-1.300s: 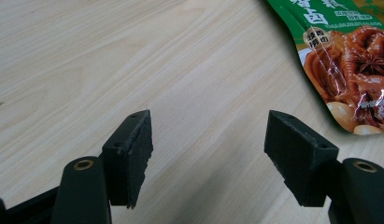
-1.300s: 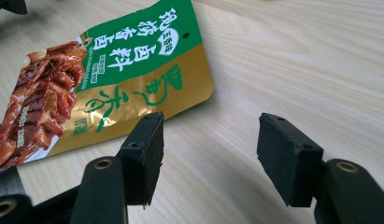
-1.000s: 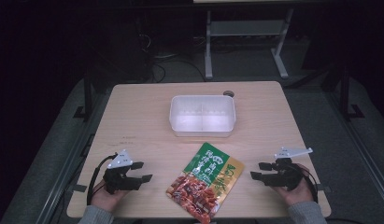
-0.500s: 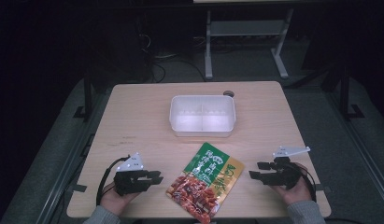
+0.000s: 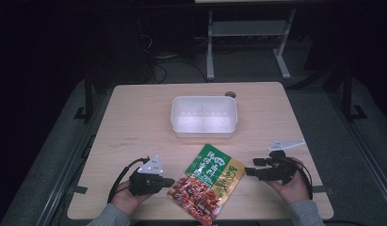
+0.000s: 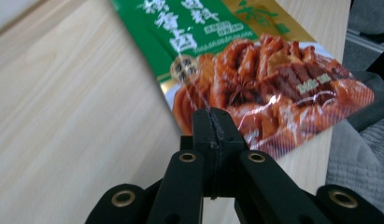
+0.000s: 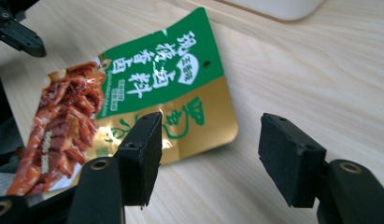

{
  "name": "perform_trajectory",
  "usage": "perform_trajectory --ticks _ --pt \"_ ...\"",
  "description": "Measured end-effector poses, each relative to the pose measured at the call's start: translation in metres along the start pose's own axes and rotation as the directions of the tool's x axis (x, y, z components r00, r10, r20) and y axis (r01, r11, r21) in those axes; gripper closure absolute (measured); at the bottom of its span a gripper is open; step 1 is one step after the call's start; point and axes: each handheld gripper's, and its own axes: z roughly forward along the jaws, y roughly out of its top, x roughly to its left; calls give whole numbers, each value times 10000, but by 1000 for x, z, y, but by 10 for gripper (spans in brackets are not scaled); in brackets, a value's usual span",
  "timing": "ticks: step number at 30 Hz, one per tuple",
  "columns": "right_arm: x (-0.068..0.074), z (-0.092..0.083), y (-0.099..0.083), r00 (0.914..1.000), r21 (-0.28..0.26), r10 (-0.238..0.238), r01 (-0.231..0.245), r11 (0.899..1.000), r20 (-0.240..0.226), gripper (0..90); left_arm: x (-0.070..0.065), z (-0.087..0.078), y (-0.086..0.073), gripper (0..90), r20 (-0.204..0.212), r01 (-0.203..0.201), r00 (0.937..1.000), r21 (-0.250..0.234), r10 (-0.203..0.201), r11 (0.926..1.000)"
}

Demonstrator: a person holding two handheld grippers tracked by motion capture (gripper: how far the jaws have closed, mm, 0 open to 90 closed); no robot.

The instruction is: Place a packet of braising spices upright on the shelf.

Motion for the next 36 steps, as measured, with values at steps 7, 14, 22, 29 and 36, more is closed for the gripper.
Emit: perform_trajectory --ticks 7,14,22,29,36 --pt "3 7 19 9999 170 -81 83 9998 -127 389 -5 9 12 881 -89 -235 9997 184 237 9996" --pt "1 22 22 9999 558 93 -99 9984 101 408 -13 22 6 883 137 -505 9987 453 499 9977" --pt "5 35 24 9997 1110 77 -104 9938 245 448 -15 27 -1 880 171 -828 9965 1009 815 9914" --pt "12 50 21 9981 1721 -467 392 9843 400 502 -11 30 -4 859 213 -673 9976 1012 654 9926" --pt "3 47 13 9984 1447 91 -172 9893 560 482 -11 31 -5 847 184 -771 9970 1052 756 9915"
